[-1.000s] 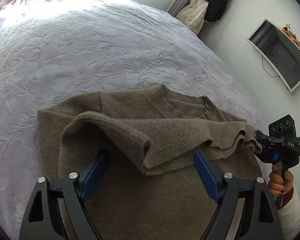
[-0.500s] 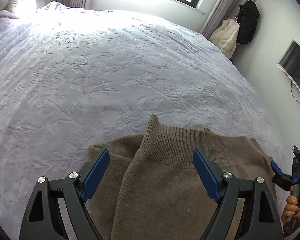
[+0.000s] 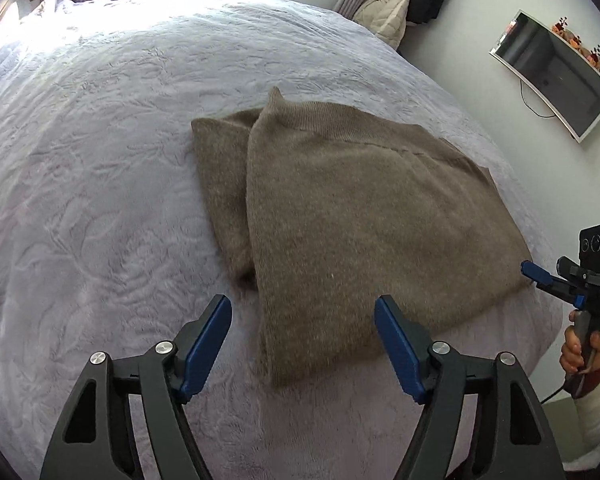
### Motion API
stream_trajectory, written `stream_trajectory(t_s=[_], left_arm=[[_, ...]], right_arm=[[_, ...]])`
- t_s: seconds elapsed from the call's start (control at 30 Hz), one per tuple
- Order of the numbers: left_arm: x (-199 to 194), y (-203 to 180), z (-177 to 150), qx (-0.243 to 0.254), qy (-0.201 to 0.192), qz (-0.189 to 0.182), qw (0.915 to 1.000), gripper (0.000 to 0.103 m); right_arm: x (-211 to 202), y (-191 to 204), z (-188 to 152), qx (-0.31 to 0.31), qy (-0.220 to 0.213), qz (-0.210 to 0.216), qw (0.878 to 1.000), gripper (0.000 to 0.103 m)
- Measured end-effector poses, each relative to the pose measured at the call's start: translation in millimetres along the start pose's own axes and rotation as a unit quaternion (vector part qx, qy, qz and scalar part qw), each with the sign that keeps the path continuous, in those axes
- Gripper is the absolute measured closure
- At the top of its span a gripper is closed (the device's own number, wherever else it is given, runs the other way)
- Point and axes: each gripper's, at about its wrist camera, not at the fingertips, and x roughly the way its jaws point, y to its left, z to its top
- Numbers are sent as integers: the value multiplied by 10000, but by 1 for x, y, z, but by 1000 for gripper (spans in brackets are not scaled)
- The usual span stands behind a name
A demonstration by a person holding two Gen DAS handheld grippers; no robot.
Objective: Fold small clothes
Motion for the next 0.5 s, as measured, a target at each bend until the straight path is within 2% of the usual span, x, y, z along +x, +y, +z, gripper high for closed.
stream_trajectory(t_s=[0.07, 0.1, 0.2, 0.27, 0.3, 0.33, 0.4, 0.43, 0.47, 0.5], left_arm=[[4, 0, -7, 0, 85, -169, 9998, 33], [6, -1, -8, 14, 138, -227, 9996, 43], [11, 0, -10, -70, 165, -335, 9993, 43], [11, 4, -9, -208, 151, -452, 9986, 55], [11, 4, -7, -272, 168, -535, 9981, 65], [10, 5, -5, -332, 159, -582, 9976, 70], [6, 5, -3, -343, 144, -638, 9973, 83], [4, 5, -3, -344, 147, -643, 9972, 83], [2, 5, -2, -338, 137, -653, 9972, 84], [-1, 5, -3, -322, 135, -625, 9974, 86]], right_arm=[[-8, 0, -14, 132, -2, 36, 9999, 21], [-11, -3, -22, 221, 13, 38, 9997, 21], [-12, -14, -40, 501, 111, -9, 9987, 21], [-10, -24, -44, 725, 106, -55, 9973, 21], [-10, -30, -46, 871, 56, -8, 9962, 21], [-11, -36, -45, 1016, -29, 47, 9948, 22], [-10, -45, -41, 1245, -233, 139, 9918, 26], [-8, -51, -38, 1387, -325, 203, 9896, 32], [-8, -59, -36, 1528, -362, 231, 9873, 55], [-5, -66, -33, 1730, -350, 214, 9841, 93]])
